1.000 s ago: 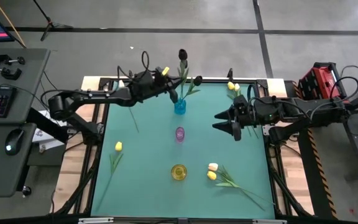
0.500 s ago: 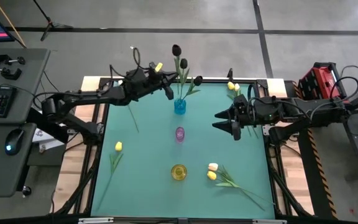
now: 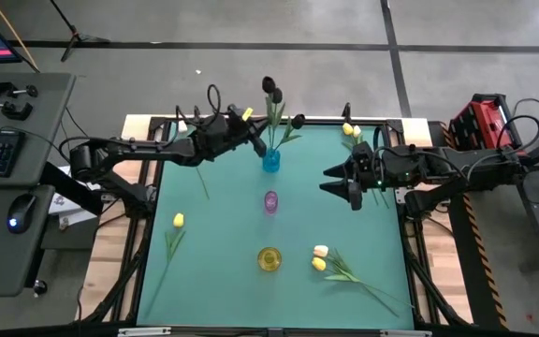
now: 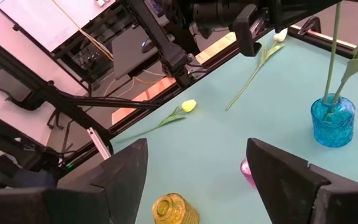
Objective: Sort flowers into vase by color
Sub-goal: Put the black tulip into the blue vase
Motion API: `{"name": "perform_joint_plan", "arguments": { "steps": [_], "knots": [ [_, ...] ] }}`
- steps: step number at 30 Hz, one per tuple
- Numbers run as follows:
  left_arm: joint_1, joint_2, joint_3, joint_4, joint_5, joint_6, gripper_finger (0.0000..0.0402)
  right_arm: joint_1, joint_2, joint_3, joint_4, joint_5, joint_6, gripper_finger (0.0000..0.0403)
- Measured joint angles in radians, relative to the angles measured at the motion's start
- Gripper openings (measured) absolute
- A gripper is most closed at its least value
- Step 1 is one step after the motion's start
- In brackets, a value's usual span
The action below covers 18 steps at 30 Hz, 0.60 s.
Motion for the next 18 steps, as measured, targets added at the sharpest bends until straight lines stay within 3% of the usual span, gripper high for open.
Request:
{"name": "perform_joint_plan", "arguments": {
  "steps": [18],
  "knots": [
    [0.000,0.002,-0.003,0.050,-0.022,0.011,0.0000,0.000,0.000,0.000,0.000,0.000,0.007,0.0261]
  ]
}}
